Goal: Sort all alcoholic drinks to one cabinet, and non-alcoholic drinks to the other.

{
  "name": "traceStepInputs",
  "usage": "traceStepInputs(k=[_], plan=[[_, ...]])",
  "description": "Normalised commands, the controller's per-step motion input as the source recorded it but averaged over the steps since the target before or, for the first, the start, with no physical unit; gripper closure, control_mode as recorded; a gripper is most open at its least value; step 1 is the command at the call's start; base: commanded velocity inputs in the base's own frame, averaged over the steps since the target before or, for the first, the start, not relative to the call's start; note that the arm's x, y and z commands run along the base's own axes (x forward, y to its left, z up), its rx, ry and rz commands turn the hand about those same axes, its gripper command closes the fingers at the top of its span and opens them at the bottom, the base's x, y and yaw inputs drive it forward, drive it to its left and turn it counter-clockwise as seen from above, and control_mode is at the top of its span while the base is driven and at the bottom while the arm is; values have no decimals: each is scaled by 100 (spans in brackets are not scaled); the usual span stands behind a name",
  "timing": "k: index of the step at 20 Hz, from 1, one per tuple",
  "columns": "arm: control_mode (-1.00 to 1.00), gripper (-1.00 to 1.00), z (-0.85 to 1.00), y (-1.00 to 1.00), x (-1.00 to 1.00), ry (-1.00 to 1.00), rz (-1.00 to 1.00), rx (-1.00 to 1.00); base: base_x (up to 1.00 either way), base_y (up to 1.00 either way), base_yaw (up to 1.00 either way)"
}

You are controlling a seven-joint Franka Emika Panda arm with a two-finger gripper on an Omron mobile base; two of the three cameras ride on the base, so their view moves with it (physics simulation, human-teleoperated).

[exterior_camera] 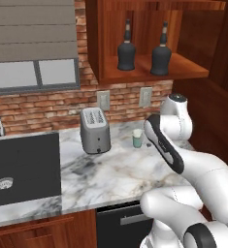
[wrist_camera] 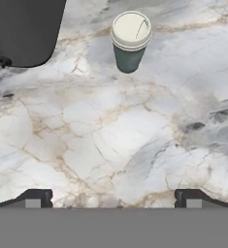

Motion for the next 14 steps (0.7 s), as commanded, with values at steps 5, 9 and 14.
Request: traceStepInputs(k=[5,9,14], plan=[[-100,-100,-3,0,29,-3,0,-3,0,0,0],[-100,-100,0,0,28,-1,0,0,0,0,0],[-100,-100,0,0,27,0,0,0,0,0,0]])
